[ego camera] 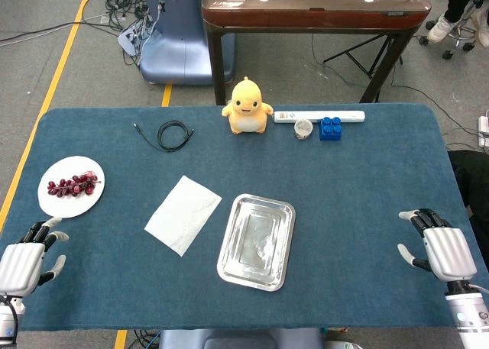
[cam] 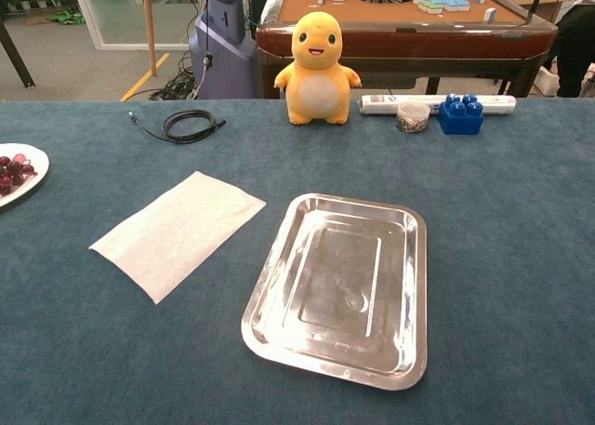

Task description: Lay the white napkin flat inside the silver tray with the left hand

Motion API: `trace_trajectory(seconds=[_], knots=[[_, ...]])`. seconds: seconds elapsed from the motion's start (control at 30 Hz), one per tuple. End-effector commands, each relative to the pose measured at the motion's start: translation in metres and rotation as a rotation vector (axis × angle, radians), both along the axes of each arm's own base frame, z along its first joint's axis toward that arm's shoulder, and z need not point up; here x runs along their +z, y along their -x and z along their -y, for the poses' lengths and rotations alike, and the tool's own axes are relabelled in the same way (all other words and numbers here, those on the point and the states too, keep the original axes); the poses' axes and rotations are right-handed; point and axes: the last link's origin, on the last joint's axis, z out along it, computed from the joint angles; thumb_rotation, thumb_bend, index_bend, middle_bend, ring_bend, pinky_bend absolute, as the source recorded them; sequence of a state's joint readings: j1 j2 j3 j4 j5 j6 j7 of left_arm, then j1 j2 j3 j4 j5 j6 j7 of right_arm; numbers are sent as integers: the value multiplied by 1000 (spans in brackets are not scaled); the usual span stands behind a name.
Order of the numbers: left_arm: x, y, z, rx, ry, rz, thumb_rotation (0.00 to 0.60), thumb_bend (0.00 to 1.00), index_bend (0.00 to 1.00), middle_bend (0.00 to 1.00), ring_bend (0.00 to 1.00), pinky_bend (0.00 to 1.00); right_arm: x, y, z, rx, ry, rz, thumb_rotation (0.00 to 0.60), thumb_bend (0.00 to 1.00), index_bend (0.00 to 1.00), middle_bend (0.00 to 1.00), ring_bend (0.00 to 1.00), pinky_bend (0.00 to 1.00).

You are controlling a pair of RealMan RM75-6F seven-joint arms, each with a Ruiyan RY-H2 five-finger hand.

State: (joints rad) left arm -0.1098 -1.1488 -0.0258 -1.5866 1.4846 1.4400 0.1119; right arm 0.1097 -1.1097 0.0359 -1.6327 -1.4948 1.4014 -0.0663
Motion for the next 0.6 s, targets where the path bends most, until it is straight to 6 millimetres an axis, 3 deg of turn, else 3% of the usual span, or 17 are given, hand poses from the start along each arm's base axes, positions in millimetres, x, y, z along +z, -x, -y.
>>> trace_trajectory(seconds=[0.03,0.47,0.6], knots=[[0,0,1,-1,0,1,600,359,397,177,142,390,-2,-1,0,4,-5,0,600,284,288,309,196,381],[-2,-8,7,-42,20,27,600,359,396,256,155,390,-8,-8,-4,29,-30,4,600,284,293,311,196,382],[-10,-13,6,-63,57,33,600,288,395,274,151,366,-8,-8,-7,28,-31,5,600,284,299,312,196,382]])
